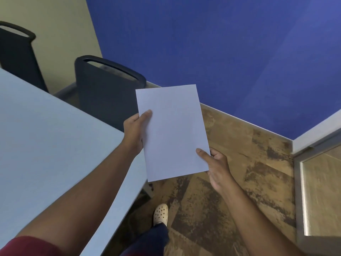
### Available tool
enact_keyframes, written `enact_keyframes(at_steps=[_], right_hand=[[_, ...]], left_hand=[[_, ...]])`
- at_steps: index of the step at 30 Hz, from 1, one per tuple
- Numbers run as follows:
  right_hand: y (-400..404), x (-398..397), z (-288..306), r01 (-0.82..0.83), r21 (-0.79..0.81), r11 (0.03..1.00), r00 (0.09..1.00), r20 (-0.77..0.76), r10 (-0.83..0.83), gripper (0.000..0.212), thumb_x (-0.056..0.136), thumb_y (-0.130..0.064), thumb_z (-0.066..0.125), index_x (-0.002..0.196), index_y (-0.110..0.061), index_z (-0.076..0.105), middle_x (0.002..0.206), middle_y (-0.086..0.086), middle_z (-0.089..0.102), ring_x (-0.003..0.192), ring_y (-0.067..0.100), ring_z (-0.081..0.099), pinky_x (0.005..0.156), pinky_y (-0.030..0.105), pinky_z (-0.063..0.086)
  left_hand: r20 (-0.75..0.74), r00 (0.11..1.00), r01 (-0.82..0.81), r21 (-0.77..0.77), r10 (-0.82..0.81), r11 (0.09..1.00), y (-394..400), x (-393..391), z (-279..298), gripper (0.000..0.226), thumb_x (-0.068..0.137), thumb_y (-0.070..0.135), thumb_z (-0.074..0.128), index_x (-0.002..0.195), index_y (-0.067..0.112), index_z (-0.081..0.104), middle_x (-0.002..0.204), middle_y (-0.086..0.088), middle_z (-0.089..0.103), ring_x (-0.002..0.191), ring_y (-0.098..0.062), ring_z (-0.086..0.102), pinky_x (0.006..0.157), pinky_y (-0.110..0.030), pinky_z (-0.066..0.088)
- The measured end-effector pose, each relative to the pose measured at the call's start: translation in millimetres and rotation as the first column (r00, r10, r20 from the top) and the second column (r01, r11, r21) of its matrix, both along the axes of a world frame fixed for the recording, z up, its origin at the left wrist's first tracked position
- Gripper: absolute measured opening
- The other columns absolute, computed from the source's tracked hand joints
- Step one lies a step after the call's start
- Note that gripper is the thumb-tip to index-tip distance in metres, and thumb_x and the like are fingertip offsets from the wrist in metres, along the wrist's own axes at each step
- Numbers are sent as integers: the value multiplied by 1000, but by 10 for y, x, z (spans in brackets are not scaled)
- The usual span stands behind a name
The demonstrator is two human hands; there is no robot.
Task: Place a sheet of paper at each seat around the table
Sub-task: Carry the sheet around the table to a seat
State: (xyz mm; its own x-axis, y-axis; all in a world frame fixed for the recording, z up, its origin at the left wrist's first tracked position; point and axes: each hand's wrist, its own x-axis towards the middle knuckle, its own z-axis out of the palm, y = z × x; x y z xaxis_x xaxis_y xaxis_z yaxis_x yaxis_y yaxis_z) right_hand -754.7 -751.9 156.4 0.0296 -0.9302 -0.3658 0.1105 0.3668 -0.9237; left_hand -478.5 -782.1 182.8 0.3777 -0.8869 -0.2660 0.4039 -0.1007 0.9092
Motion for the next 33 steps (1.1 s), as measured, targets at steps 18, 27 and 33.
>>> enact_keyframes(at_steps=[18, 27, 33], right_hand=[[-2540, -575, -65, 78, 54, 995, 993, -94, -73, 26, 95, -23, 79, 118, -12, 77, 115, 7, 82, 114, 39, 73, 103, 58, 57], [-4115, -693, -166, -104, 71, 992, 994, -35, 106, 23, 94, -21, 80, 115, -10, 78, 112, 10, 83, 110, 40, 75, 97, 54, 60], [-5109, -580, -16, -286, 62, 956, 957, -32, 289, 25, 95, -21, 80, 116, -7, 79, 112, 12, 83, 105, 36, 79, 103, 57, 59]], left_hand=[[51, 997, 54, 14, -55, 998, -2752, -575, -76, 27, 101, 23, 76, 113, -1, 79, 112, -16, 83, 104, -40, 79, 96, -58, 64], [59, 993, -110, 62, 107, 992, -3923, -601, -216, 24, 100, 22, 78, 113, 1, 80, 115, -14, 82, 99, -33, 78, 100, -57, 62], [46, 965, -260, 62, 257, 964, -4527, -452, -148, 31, 97, 25, 81, 112, -2, 78, 115, -18, 82, 97, -35, 77, 100, -62, 61]])
